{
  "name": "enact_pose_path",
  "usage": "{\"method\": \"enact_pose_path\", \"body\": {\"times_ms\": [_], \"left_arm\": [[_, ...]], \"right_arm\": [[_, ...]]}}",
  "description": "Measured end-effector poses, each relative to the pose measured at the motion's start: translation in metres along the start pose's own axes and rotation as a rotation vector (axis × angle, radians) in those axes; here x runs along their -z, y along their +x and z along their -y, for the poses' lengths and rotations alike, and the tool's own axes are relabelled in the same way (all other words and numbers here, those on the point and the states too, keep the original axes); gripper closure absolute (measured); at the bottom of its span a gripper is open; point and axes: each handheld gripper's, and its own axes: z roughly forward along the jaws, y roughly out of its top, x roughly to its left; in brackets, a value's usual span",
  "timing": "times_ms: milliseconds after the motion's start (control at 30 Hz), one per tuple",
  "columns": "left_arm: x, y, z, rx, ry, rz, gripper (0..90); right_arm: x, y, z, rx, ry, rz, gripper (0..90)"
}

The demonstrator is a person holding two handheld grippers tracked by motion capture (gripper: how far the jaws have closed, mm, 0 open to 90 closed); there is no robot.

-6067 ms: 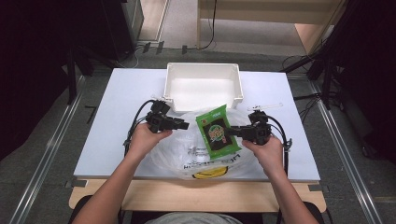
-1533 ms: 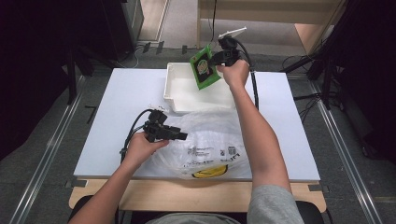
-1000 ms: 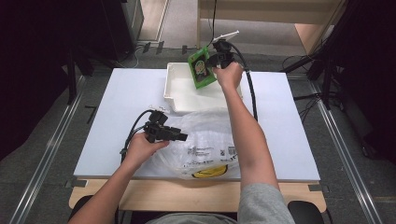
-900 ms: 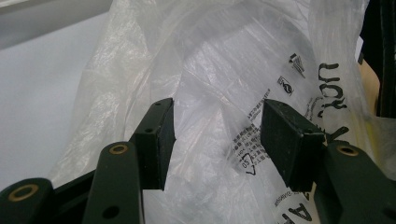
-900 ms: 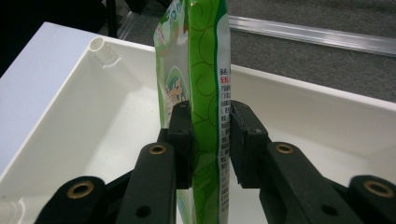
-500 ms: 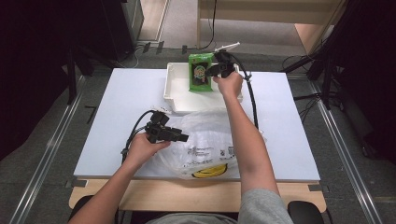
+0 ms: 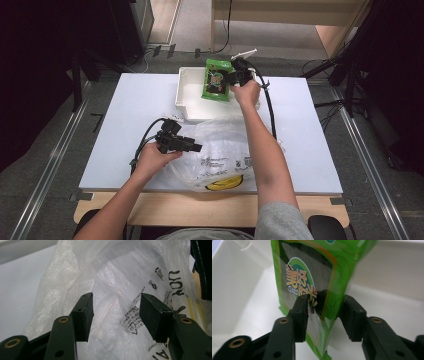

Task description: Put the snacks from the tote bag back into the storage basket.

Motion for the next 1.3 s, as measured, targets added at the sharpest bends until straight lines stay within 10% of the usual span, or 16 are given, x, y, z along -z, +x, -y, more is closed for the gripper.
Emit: {"method": "enact_pose_path", "body": {"times_ms": [767,1300], "left_arm": [[0.001,-0.001,0.000,-0.004,-0.001,-0.021,45.0],[0.001,-0.001,0.000,-0.004,0.000,-0.022,44.8]], "right_arm": [[0.017,-0.001,-0.001,0.040,-0.022,0.061,49.5],[0.049,0.001,0.005,0.026,-0.046,-0.004,47.9]]}}
